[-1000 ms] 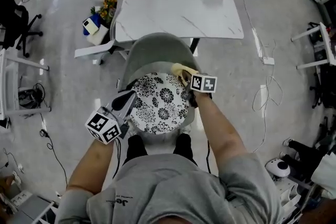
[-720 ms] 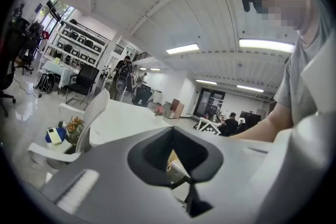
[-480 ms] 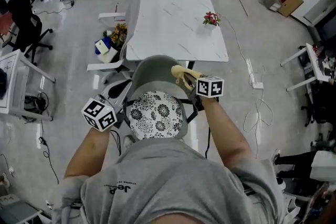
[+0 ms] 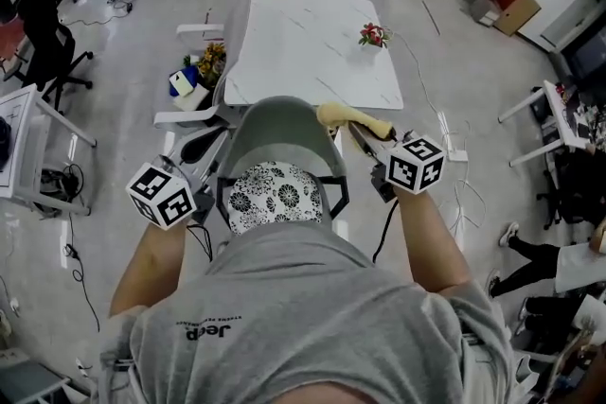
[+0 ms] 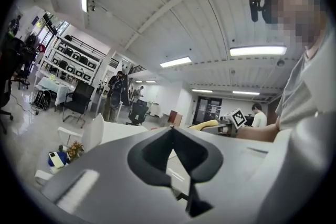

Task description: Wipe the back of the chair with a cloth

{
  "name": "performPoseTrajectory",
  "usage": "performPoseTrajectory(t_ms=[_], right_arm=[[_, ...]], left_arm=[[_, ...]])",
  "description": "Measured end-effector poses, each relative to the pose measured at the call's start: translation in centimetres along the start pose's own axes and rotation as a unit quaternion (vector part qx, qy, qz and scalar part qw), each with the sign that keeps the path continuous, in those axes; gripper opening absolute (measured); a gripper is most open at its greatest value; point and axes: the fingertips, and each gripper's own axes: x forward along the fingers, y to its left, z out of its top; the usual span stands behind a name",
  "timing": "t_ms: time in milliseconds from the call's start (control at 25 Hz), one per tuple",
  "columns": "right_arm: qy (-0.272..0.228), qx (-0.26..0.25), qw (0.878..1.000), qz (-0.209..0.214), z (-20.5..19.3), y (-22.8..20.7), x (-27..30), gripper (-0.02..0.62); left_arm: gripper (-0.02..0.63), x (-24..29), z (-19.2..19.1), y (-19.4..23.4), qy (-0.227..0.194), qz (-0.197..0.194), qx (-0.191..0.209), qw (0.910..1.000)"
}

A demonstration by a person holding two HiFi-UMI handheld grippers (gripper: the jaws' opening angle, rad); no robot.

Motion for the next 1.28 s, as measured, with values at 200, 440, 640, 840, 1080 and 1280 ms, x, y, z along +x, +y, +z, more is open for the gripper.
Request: performPoseTrajectory(t_ms=[200,440,640,840,1080,1280], right_arm=[[-0.036,-0.004,0.999,0.013,1.9,1.2,-2.6,0.057],[-0.053,-0.02,0.998,0.033,2.9,2.9,-3.6,0.058],[-0.055,-0.025,0.997,0.041,3.2,3.6,-3.6,0.058],[-0.053,-0.027,0.997,0.041,3.3,3.4,-3.7,0.058],[-0.057,-0.037,0.997,0.028,3.4,3.1,-3.3,0.057],[-0.049,-0.05,0.997,0.03,3.5,3.4,-3.1,0.057]], left_arm=[[0.058,-0.2,1.6,-1.1,-0.004,-0.008,0.005,1.0],[0.058,-0.1,1.9,-2.0,-0.002,-0.015,0.002,0.9999],[0.058,0.0,2.2,-2.6,0.001,-0.014,-0.002,0.9999],[0.058,0.1,2.2,-2.6,-0.005,-0.019,-0.001,0.9998],[0.058,-0.2,2.2,-2.2,-0.008,-0.015,-0.006,0.9998],[0.058,-0.1,1.8,-2.3,-0.004,-0.022,-0.007,0.9997]])
